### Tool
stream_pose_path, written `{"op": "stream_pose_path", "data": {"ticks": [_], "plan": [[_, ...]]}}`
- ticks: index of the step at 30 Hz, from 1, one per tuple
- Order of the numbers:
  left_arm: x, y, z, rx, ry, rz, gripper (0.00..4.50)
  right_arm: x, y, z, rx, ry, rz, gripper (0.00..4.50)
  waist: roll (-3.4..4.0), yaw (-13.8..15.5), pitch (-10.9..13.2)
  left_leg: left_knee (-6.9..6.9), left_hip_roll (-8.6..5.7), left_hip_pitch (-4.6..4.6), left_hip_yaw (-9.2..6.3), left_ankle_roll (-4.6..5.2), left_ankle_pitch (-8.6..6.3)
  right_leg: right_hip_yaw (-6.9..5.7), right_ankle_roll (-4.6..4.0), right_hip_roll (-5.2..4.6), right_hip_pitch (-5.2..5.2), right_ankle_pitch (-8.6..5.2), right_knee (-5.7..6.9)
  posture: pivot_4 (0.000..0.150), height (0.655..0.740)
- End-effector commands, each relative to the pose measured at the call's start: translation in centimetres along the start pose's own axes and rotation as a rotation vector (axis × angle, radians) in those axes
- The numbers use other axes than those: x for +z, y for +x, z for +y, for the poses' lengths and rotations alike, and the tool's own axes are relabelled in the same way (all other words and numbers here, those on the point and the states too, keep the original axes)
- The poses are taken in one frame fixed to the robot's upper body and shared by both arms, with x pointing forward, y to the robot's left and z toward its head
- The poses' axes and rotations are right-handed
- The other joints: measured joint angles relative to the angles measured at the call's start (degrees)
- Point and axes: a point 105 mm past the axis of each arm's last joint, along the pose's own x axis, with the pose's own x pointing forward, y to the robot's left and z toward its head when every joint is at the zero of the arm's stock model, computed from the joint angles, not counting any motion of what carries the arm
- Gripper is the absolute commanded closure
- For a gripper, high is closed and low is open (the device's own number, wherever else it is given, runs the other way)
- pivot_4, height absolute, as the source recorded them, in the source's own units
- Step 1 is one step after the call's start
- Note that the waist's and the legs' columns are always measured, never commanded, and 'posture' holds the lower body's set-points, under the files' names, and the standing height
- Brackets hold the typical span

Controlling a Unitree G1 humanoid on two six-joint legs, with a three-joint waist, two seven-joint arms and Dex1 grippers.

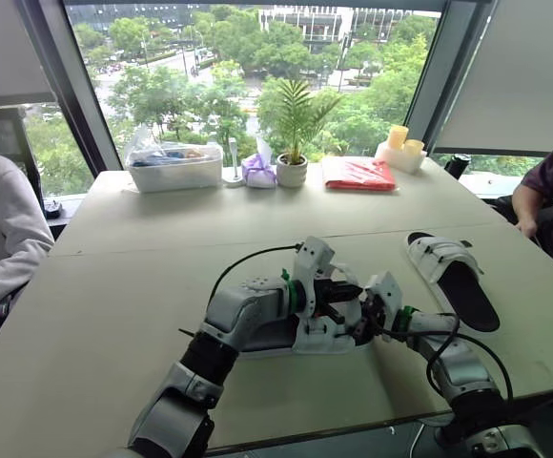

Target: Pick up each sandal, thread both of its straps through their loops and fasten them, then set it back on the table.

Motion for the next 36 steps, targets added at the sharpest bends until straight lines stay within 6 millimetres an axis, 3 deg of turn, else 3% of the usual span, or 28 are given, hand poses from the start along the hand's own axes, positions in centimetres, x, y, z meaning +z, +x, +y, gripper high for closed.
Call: {"op": "stream_pose_path", "data": {"ticks": [1, 6, 13, 19, 36], "plan": [[2.7, -1.0, -0.2, -0.058, -0.045, -0.08, 4.47, -2.9, -1.0, 0.9, 0.022, 0.122, 0.1, 4.5, 0.0, 0.06, 0.0, 0.0, 0.0, -0.08, 0.0, 0.0, 0.0, 0.0, 0.0, 0.0, -0.08, 0.0, 0.0, 0.15, 0.7388], [3.3, -2.4, 0.3, -0.125, -0.136, -0.055, 4.47, -1.6, -2.3, 2.5, 0.135, 0.134, 0.098, 4.5, 0.08, 0.66, 0.03, 0.11, 0.0, -0.7, -0.06, -0.01, -0.01, -0.19, 0.09, -0.02, -0.62, 0.07, 0.05, 0.15, 0.7388], [3.4, -2.2, -0.3, -0.185, -0.187, -0.038, 4.47, -1.8, -3.3, 2.6, 0.16, 0.123, 0.145, 4.5, 0.09, 1.61, 0.04, 0.15, 0.0, -0.85, -0.09, -0.1, -0.38, -0.24, 0.26, -0.02, -0.73, 0.15, 0.01, 0.15, 0.7388], [2.4, -1.9, -1.6, -0.241, -0.207, -0.006, 4.47, -2.1, -3.6, 2.9, 0.172, 0.116, 0.163, 4.5, 0.1, 1.54, 0.04, 0.13, 0.0, -0.84, -0.11, -0.09, -0.39, -0.26, 0.26, -0.02, -0.68, 0.15, -0.12, 0.15, 0.7388], [0.3, -1.8, -2.6, -0.277, -0.267, 0.04, 4.47, -2.6, -3.5, 3.0, 0.155, 0.111, 0.171, 4.5, 0.11, 1.57, 0.04, 0.15, 0.0, -0.83, -0.12, -0.09, -0.39, -0.27, 0.25, -0.01, -0.65, 0.15, -0.13, 0.15, 0.7388]]}}
